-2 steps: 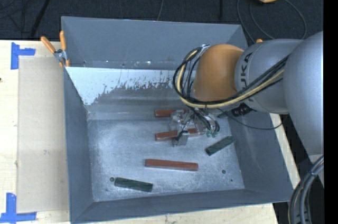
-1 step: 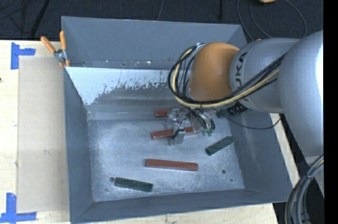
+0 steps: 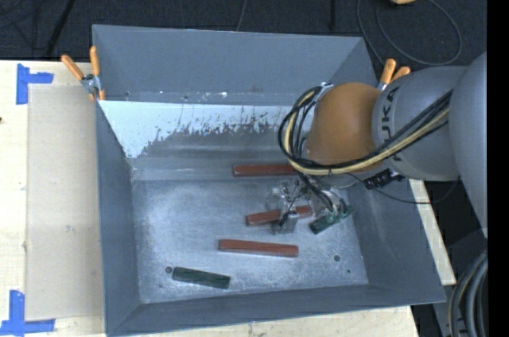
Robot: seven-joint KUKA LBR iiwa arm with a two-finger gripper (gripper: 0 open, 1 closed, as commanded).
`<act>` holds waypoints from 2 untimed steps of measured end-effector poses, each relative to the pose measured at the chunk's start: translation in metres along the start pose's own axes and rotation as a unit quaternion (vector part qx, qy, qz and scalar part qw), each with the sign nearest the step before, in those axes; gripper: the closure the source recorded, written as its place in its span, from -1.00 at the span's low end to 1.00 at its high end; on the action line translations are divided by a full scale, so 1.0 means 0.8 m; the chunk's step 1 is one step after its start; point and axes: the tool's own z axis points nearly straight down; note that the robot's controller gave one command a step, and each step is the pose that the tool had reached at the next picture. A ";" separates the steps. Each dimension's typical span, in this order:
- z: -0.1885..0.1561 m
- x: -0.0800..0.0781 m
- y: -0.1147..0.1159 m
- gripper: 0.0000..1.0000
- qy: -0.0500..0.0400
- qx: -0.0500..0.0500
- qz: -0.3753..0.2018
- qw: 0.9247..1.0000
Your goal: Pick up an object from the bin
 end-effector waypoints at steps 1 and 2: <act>0.001 0.012 -0.019 1.00 0.002 0.002 0.003 1.000; -0.008 0.026 -0.034 1.00 0.002 0.000 -0.046 0.999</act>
Offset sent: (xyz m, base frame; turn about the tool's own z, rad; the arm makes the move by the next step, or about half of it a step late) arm -0.0182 -0.0291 0.0070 -0.0935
